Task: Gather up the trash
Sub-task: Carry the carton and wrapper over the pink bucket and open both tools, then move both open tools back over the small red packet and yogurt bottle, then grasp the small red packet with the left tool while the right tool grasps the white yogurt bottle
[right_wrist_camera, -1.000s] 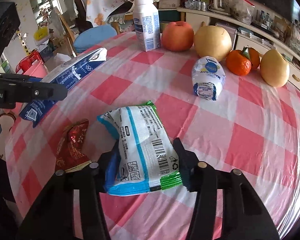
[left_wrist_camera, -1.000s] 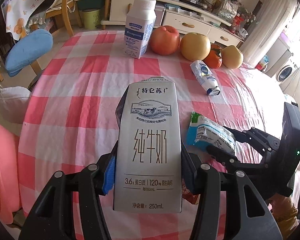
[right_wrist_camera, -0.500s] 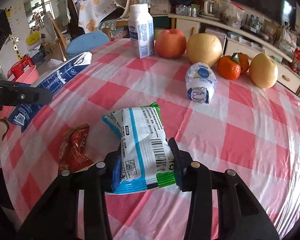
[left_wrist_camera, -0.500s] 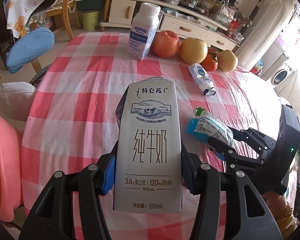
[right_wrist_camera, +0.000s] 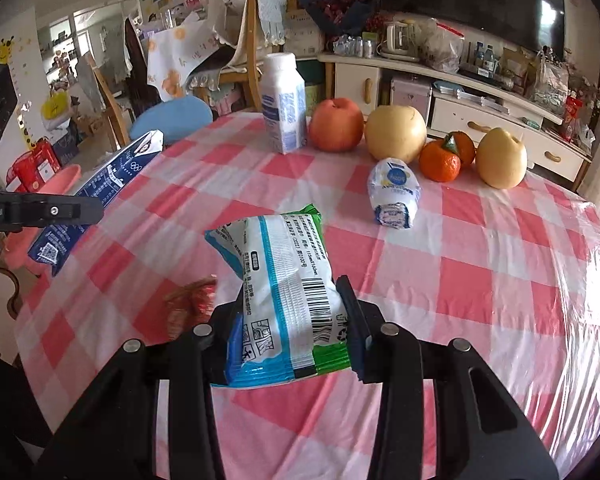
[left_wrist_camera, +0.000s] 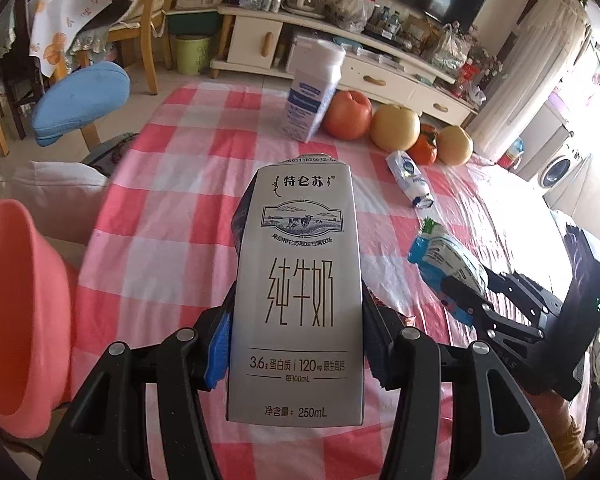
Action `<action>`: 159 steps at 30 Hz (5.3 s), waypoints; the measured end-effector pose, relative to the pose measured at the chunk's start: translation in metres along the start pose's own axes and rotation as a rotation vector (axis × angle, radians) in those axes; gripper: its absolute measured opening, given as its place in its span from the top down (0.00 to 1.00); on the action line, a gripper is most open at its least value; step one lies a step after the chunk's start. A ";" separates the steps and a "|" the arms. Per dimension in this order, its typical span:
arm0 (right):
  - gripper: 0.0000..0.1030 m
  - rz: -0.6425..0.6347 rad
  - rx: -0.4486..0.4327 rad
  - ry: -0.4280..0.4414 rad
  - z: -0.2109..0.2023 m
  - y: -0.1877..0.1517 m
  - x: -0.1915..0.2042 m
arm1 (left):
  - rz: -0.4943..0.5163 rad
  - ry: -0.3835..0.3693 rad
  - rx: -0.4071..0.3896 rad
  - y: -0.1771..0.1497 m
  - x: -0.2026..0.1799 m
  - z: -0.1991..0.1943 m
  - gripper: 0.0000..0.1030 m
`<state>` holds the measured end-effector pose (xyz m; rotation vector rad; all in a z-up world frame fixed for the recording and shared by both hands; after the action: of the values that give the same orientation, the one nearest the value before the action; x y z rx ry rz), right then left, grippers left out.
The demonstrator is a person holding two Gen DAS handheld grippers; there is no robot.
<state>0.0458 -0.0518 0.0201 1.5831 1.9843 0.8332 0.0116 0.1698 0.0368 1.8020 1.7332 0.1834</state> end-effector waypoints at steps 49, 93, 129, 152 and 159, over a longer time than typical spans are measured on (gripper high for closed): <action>0.17 -0.345 -0.074 0.230 0.008 0.072 0.345 | -0.591 0.283 -0.273 -0.029 0.269 -0.134 0.14; 0.04 -0.098 -0.086 0.018 -0.044 0.007 0.142 | 0.128 0.422 -0.222 0.019 0.035 -0.070 0.12; 0.04 0.136 -0.068 -0.094 -0.023 0.003 -0.029 | 0.402 0.468 -0.124 0.002 -0.069 -0.011 0.12; 0.21 0.269 -0.017 -0.036 0.057 0.031 -0.090 | -0.124 0.183 0.055 -0.052 -0.064 0.064 0.32; 0.26 0.259 0.017 0.007 0.082 0.043 -0.088 | -0.164 0.185 0.062 -0.046 -0.066 0.080 0.32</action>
<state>0.1515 -0.1174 -0.0088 1.8767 1.8182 0.9215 0.0041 0.0785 -0.0296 1.7216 2.0283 0.2365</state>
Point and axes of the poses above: each gripper's, at about its wrist camera, not at the fingertips, and z roughly the way its jaws point, x to its left, y to its top, the point moved 7 cm from there along z, roughly the way its jaws point, and after that the axes turned 5 degrees about -y, right-handed, at the moved point
